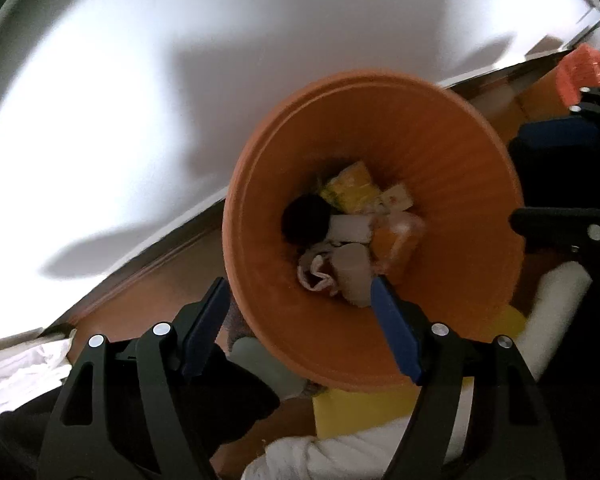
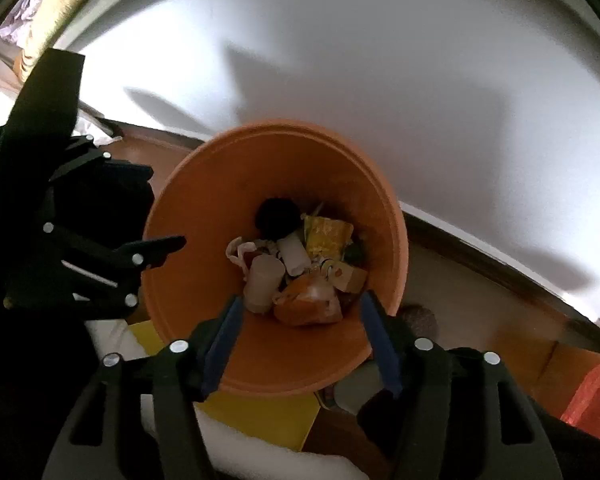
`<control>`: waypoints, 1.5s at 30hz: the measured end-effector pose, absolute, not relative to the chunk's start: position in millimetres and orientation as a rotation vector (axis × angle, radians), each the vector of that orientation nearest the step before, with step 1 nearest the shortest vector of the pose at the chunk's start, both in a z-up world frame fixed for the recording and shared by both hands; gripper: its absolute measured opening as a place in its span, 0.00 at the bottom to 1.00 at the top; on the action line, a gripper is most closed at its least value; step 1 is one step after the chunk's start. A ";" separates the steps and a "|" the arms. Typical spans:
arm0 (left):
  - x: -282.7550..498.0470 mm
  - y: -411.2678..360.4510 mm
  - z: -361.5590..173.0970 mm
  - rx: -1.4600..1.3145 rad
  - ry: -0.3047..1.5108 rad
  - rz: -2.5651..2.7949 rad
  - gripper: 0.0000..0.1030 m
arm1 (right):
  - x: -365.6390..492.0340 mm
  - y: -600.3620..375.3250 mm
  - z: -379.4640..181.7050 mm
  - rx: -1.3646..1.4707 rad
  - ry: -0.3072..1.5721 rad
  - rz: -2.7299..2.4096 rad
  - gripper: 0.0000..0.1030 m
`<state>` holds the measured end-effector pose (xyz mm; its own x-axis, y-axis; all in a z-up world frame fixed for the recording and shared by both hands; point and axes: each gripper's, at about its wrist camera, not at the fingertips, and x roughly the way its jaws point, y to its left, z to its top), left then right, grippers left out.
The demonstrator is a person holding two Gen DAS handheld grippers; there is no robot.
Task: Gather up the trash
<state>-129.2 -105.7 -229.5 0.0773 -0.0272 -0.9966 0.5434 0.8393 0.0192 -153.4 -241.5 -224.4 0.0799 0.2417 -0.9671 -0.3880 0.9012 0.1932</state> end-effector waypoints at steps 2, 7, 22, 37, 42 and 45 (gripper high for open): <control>-133.7 -104.4 -208.3 0.434 1.406 -0.471 0.69 | -156.7 -247.0 -206.0 -0.125 1.387 0.468 0.66; -144.6 -89.3 -105.5 0.394 1.144 -0.485 0.70 | -170.9 -268.1 -111.3 -0.116 1.157 0.476 0.81; 0.9 -68.1 45.6 0.073 0.570 -0.086 0.93 | -18.7 -304.1 32.2 0.017 0.433 -0.105 0.95; 68.2 -67.8 -26.5 0.006 0.752 -0.028 0.92 | 40.7 -277.0 -45.5 0.036 0.640 -0.142 0.95; 67.7 -74.0 -28.9 0.047 0.745 -0.015 0.93 | 40.3 -286.8 -48.9 0.100 0.656 -0.136 0.95; 68.9 -73.1 -29.8 0.044 0.750 -0.018 0.93 | 41.7 -289.9 -50.2 0.120 0.663 -0.136 0.95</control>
